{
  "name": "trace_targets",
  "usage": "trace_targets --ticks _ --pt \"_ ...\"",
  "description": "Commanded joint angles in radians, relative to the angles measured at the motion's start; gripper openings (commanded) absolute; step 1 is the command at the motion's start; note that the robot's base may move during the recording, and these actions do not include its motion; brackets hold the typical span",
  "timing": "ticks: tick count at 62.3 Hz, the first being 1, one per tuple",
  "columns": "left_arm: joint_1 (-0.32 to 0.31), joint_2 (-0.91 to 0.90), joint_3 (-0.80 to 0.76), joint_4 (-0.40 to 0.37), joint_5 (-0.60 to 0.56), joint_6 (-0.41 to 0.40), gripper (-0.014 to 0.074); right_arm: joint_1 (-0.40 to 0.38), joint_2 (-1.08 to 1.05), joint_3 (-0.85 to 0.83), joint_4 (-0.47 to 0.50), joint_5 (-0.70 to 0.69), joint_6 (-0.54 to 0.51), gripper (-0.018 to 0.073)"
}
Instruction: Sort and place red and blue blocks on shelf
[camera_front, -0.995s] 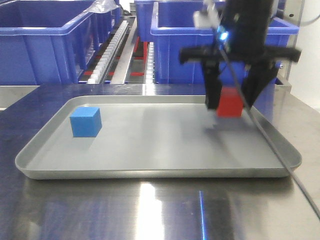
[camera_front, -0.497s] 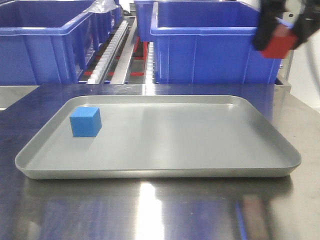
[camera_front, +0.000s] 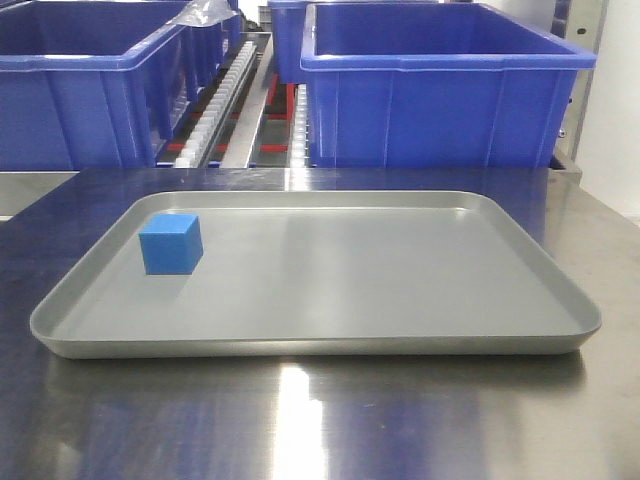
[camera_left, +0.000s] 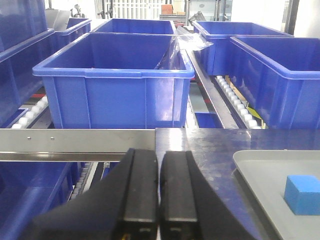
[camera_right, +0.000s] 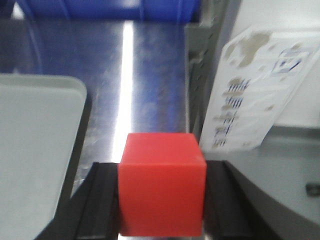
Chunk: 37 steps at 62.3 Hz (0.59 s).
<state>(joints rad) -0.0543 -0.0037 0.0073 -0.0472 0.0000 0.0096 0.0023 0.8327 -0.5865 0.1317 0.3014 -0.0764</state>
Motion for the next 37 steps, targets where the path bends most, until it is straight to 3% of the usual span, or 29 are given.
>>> trace_targets --ticks 1,21,37 --pt "-0.009 -0.019 0.028 -0.003 -0.078 -0.010 0.0125 -0.010 -0.097 0.029 0.010 -0.137 -0.010 0.0278" --pt "-0.009 -0.019 0.028 -0.003 -0.078 -0.010 0.0125 -0.010 -0.384 0.168 0.010 -0.167 -0.010 0.0278" --pt "-0.009 -0.019 0.028 -0.003 -0.078 -0.010 0.0125 -0.010 -0.419 0.170 0.010 -0.164 -0.010 0.0278"
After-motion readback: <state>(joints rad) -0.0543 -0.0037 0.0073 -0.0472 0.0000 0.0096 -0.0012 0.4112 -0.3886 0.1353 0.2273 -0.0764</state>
